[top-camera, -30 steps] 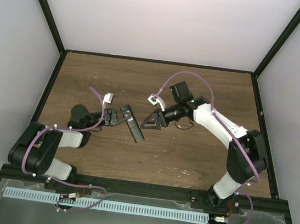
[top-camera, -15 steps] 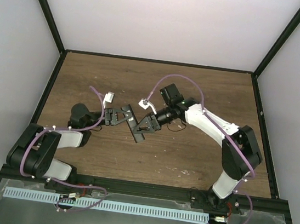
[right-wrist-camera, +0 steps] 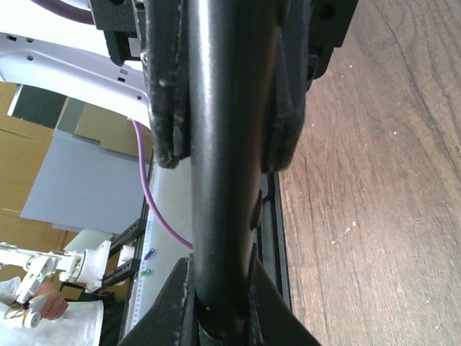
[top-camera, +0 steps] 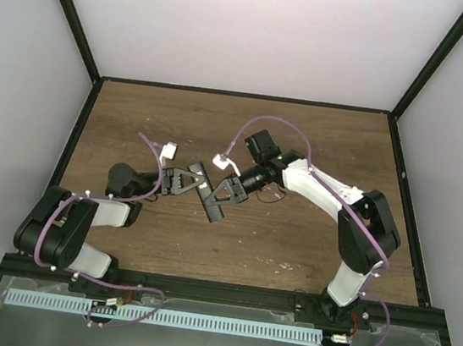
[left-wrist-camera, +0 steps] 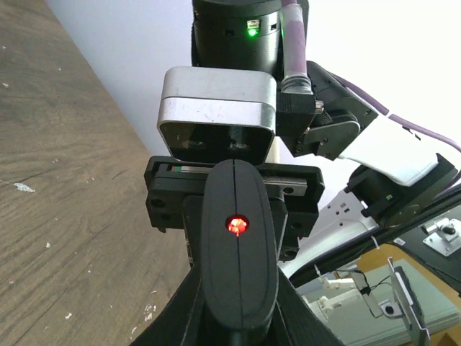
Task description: Load the batteries into the remote control
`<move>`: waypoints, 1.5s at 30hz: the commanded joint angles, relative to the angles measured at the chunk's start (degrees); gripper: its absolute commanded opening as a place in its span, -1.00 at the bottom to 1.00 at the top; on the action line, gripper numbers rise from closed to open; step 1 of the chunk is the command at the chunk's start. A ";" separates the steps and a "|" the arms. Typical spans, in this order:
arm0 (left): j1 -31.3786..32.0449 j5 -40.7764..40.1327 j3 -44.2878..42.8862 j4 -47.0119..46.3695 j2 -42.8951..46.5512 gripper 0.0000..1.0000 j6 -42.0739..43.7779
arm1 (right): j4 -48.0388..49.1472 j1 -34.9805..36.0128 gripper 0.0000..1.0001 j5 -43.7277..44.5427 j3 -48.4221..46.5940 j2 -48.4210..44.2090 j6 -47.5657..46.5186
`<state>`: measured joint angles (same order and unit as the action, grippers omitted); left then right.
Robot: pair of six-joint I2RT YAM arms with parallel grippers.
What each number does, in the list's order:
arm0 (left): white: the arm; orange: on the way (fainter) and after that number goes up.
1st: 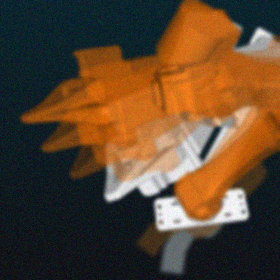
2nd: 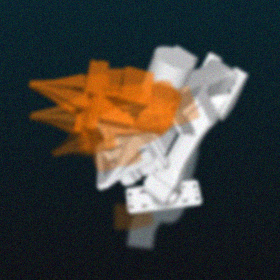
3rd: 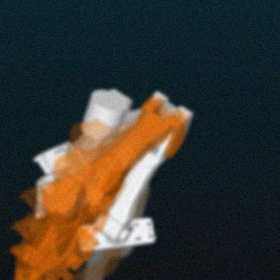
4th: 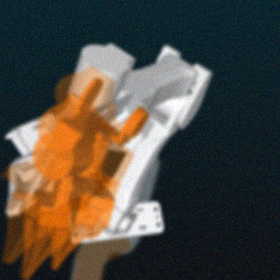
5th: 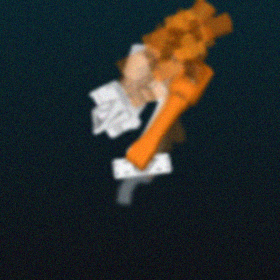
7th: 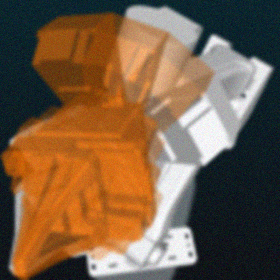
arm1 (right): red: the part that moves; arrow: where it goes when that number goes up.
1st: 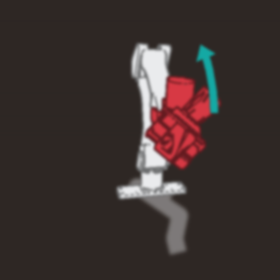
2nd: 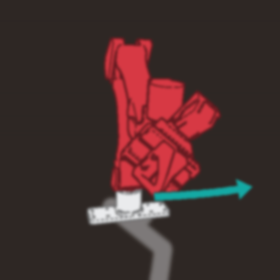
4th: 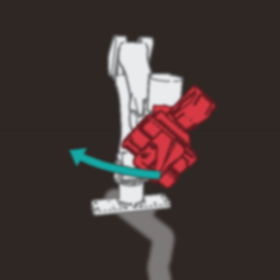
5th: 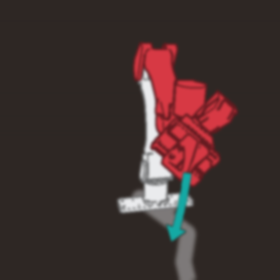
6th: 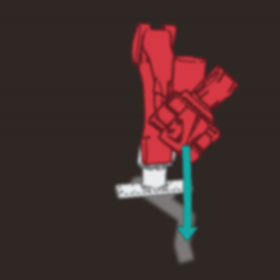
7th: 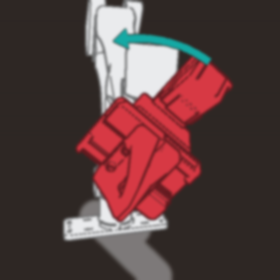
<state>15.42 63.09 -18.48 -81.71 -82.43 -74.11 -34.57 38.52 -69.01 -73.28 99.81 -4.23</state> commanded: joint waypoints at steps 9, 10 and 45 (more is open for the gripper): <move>0.03 -2.47 1.04 10.71 6.60 0.36 8.51 | -0.02 0.28 -0.99 4.32 -1.80 -1.37 -1.49; -0.12 -3.32 1.02 14.84 8.46 0.49 11.06 | -0.20 0.12 -0.99 6.13 -1.46 -1.90 -1.44; -5.06 -58.66 -14.64 101.33 50.13 0.98 41.89 | -9.63 4.78 -0.99 105.80 -2.27 13.47 9.42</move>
<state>10.52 4.34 -33.30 19.33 -32.14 -32.93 -45.56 42.76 32.64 -75.59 111.96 4.97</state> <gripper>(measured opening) 0.990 0.066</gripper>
